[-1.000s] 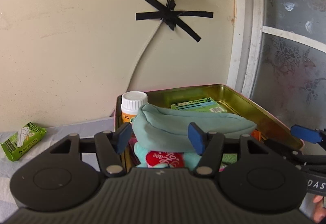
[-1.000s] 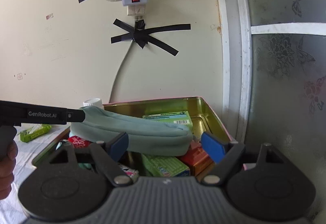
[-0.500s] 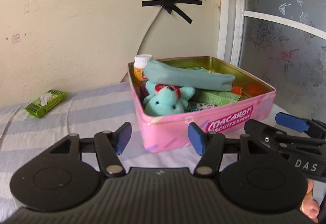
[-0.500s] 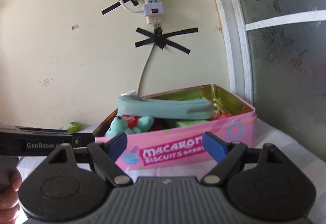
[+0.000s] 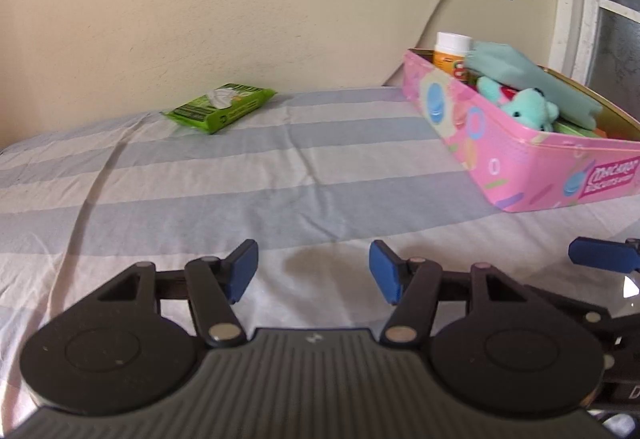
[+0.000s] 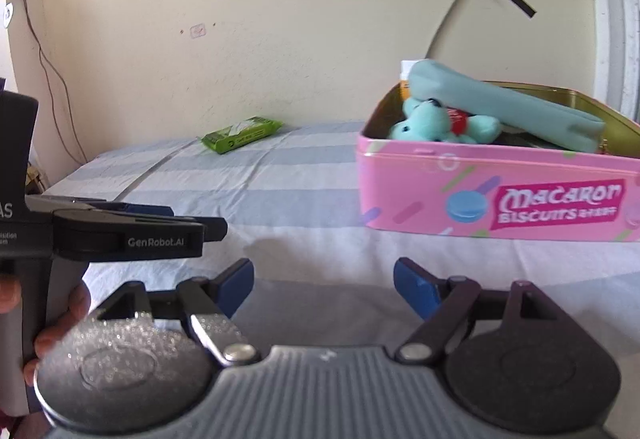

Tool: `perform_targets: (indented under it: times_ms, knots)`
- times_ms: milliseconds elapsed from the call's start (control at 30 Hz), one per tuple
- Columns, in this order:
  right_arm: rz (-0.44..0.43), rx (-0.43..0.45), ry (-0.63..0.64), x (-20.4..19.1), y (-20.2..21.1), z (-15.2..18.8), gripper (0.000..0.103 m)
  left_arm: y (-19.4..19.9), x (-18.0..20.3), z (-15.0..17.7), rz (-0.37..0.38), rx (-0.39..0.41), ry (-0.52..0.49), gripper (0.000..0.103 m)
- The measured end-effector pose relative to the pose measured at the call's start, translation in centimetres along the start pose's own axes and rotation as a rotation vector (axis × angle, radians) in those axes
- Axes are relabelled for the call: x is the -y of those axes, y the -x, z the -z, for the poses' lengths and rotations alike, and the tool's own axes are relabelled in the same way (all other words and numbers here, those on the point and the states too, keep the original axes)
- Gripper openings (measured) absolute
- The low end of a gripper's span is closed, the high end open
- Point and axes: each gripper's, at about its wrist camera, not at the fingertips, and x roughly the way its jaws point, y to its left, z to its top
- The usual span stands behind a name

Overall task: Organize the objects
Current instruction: 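Open the right gripper and withdraw it from the tin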

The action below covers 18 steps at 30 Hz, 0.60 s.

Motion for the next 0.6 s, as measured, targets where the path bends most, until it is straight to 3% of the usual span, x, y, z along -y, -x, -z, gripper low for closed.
perform_targets:
  times_ms: [267,367,600]
  knots:
    - [-0.006,-0.07,0.108,-4.5,-4.6,-0.9,0.081,-2.1,-4.2,-0.5,-0.098,-0.008,0.034,0.066]
    - [0.007,-0.068,0.133,-5.6,-5.4,-1.0,0.082,-2.4,-5.2,-0.6,-0.077,-0.014,0.09,0.071]
    - [0.021,-0.046,0.115,-5.5,-5.0,-0.7,0.081,-2.0,-4.9,-0.2,-0.075,0.001,0.069,0.072]
